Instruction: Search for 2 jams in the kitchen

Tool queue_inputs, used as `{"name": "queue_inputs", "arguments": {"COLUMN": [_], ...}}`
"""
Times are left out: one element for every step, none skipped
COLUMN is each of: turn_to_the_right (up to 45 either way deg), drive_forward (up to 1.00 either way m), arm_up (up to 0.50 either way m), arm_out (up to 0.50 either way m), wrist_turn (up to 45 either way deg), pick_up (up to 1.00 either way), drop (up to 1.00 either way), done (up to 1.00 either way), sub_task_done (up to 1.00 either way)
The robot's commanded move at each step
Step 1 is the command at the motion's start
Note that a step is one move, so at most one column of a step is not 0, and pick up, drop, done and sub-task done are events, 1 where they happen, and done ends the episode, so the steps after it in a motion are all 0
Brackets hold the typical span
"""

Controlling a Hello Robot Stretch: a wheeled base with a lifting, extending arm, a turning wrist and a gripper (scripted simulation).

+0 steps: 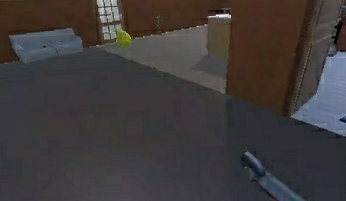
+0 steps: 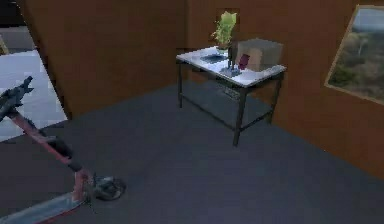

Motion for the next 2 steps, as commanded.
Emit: {"name": "queue_inputs", "arguments": {"turn_to_the_right": [0.0, 0.0], "drive_forward": [1.00, 0.65], "arm_up": [0.00, 0.00], "arm_out": [0.00, 0.00], "wrist_turn": [0.0, 0.0], "pick_up": [0.00, 0.00], "drop": [0.00, 0.00], "done": [0.00, 0.00], "sub_task_done": [0.00, 0.00]}}
